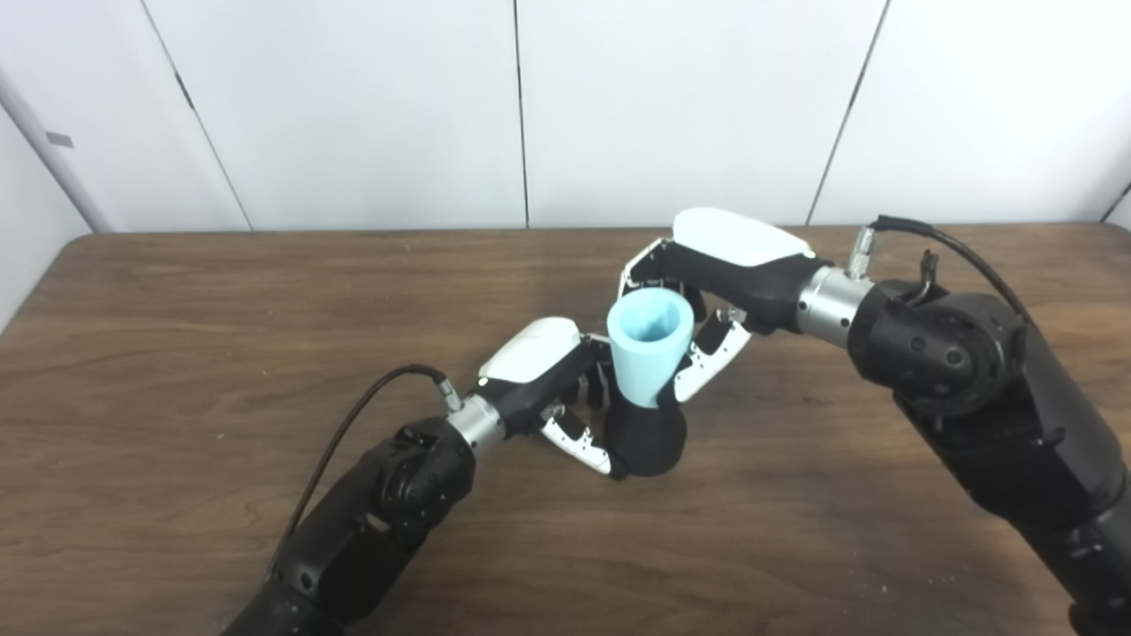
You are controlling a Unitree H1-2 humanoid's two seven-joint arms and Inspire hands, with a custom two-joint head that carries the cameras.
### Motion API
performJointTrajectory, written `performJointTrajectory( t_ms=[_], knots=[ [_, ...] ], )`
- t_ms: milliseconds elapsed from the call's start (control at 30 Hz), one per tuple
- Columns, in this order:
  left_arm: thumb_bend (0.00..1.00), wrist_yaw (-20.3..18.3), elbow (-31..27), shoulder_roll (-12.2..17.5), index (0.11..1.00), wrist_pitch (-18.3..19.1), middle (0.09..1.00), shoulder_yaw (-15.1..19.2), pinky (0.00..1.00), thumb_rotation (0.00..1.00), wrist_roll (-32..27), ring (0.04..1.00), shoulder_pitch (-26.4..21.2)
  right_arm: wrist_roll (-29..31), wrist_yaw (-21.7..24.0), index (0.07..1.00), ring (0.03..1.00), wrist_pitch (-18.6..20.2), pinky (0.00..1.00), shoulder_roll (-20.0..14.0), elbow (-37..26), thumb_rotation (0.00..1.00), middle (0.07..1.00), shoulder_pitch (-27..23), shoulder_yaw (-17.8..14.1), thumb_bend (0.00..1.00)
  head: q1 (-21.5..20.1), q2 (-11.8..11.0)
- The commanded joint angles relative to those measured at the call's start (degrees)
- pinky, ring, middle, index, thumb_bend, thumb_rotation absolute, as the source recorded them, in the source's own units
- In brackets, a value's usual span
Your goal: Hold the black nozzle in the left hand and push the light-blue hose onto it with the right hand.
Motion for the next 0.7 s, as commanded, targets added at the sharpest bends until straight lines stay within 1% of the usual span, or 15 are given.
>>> performJointTrajectory(
  t_ms=[0,133,233,333,400,667],
  knots=[
    [0.53,-3.2,1.9,2.0,0.482,2.4,0.479,-0.8,0.52,0.00,3.0,0.488,1.6,0.5,3.1,0.497,0.436,-0.1,0.34,-1.4,-1.1,0.00,0.500,0.3,0.8,0.50,-0.5,0.1],
    [0.53,-2.8,2.4,2.0,0.484,2.1,0.476,-0.7,0.52,0.00,2.9,0.488,1.5,-0.2,0.5,0.508,0.430,1.5,0.34,-0.8,-1.6,0.00,0.495,2.6,-1.3,0.50,-0.4,0.1],
    [0.53,-2.6,2.7,1.8,0.483,2.2,0.477,-0.6,0.52,0.00,2.9,0.490,1.5,-1.7,-3.2,0.509,0.429,2.7,0.34,1.5,-1.4,0.00,0.496,5.5,-2.7,0.50,-0.5,0.0],
    [0.53,-2.5,2.7,1.7,0.481,2.1,0.481,-0.5,0.52,0.00,2.9,0.492,1.4,-2.4,-5.3,0.512,0.430,3.8,0.34,3.8,-1.9,0.00,0.497,7.8,-3.6,0.50,-0.5,0.0],
    [0.53,-2.5,2.7,1.7,0.482,2.0,0.480,-0.5,0.52,0.00,2.9,0.488,1.3,-2.2,-5.7,0.514,0.432,3.8,0.33,4.5,-2.0,0.00,0.498,8.4,-3.8,0.50,-0.5,0.0],
    [0.53,-2.0,2.6,1.3,0.483,2.1,0.478,-0.6,0.52,0.00,3.3,0.477,1.5,-1.2,-5.7,0.518,0.433,2.3,0.33,5.0,-1.7,0.00,0.498,8.8,-3.6,0.50,-0.5,-0.3]
  ],
)
